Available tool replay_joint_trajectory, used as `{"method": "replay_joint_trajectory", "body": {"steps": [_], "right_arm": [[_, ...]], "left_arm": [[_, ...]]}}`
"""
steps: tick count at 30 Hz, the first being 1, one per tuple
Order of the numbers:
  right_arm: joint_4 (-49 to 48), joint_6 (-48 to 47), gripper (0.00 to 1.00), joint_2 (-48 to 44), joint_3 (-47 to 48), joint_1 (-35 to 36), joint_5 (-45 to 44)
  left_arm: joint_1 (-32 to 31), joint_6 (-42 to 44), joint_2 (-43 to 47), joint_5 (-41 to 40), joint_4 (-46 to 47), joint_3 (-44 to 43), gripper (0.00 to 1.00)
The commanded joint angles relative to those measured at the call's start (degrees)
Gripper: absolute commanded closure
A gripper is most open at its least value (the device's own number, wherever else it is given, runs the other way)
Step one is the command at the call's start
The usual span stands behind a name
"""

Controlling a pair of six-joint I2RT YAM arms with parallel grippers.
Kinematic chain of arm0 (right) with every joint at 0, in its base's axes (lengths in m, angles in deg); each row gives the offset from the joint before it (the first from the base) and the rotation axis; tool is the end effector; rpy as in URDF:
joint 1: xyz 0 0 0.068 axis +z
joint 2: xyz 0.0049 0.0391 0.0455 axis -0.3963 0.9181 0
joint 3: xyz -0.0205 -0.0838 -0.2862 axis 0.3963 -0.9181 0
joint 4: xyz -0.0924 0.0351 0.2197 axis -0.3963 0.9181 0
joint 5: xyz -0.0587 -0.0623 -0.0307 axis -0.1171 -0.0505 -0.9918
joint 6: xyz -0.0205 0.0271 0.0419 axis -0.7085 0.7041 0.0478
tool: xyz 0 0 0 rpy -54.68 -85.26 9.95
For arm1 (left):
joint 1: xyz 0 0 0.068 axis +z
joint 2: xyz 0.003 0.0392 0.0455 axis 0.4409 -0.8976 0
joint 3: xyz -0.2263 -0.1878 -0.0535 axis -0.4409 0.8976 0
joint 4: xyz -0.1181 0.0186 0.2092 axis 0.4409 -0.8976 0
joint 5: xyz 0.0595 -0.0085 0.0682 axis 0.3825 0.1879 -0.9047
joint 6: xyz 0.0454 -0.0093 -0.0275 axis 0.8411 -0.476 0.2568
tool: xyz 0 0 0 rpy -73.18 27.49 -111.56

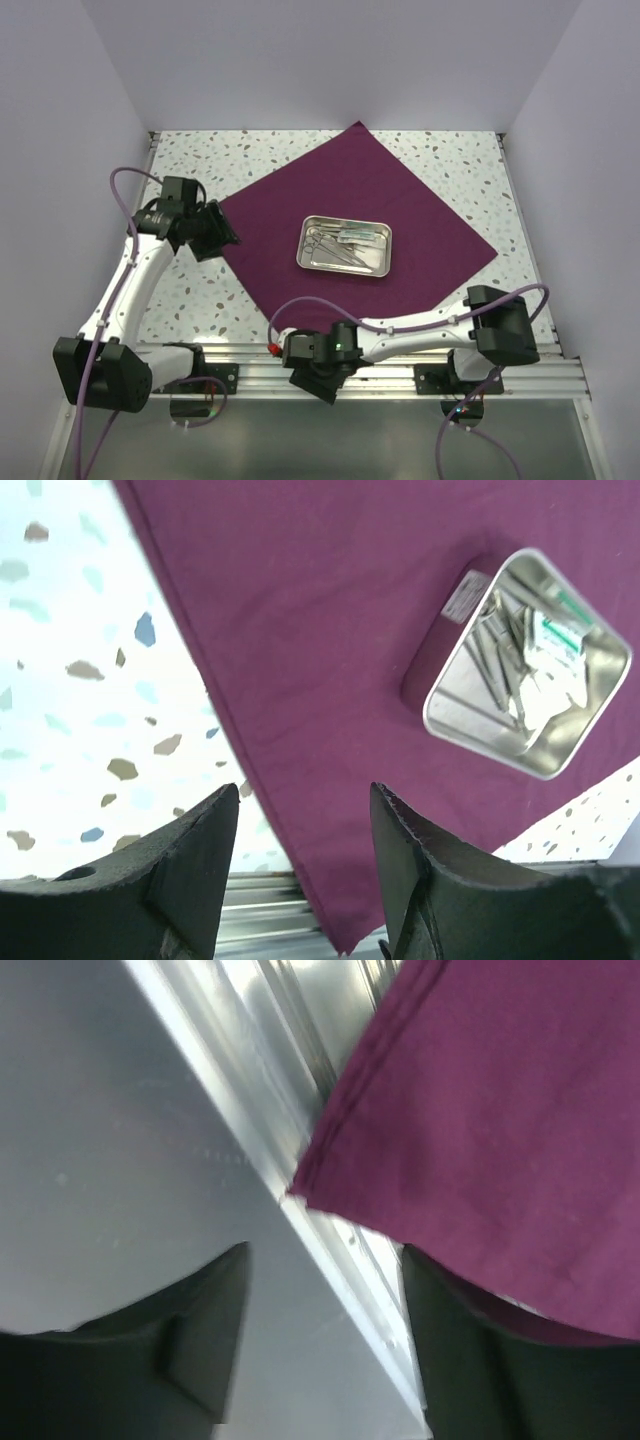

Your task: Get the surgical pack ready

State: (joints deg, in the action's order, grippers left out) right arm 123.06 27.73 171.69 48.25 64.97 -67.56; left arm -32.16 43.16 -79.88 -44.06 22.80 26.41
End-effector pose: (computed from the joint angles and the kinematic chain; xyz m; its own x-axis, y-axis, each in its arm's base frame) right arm 0.0080 0.2829 0.2370 -0.4449 -0.8601 -0.2497 -0.8956 0.4274 0.1236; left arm 0.2010 -0.0267 0.3280 -0.7738 -0.5427 -0.3267 -0.3881 0.8138 -0.4325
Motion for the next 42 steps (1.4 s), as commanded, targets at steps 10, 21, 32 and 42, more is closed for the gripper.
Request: {"method": "replay_joint_trajectory", "body": {"steps": [10, 21, 32, 42], "right_arm": [[-7.0, 4.2, 0.44, 7.7, 2.4, 2.4, -8.8], [-5.9, 7.0, 0.65, 12.3, 2.2, 3.0, -11.4], [-2.9, 8.1, 0.84, 9.9, -0.1, 2.6, -14.7], [0.7, 5.5, 1.00, 5.7, 2.4, 0.5, -16.7]], "left_arm": [[0.4, -1.0, 8.9, -0.1, -4.5, 5.7, 0.41], [0.4, -0.4, 9.6, 1.8, -4.1, 6.8, 0.41], [0.4, -0.4, 8.1, 2.7, -2.7, 6.9, 0.41], [0.4, -0.8, 6.3, 3.0, -1.8, 6.4, 0.41]]}}
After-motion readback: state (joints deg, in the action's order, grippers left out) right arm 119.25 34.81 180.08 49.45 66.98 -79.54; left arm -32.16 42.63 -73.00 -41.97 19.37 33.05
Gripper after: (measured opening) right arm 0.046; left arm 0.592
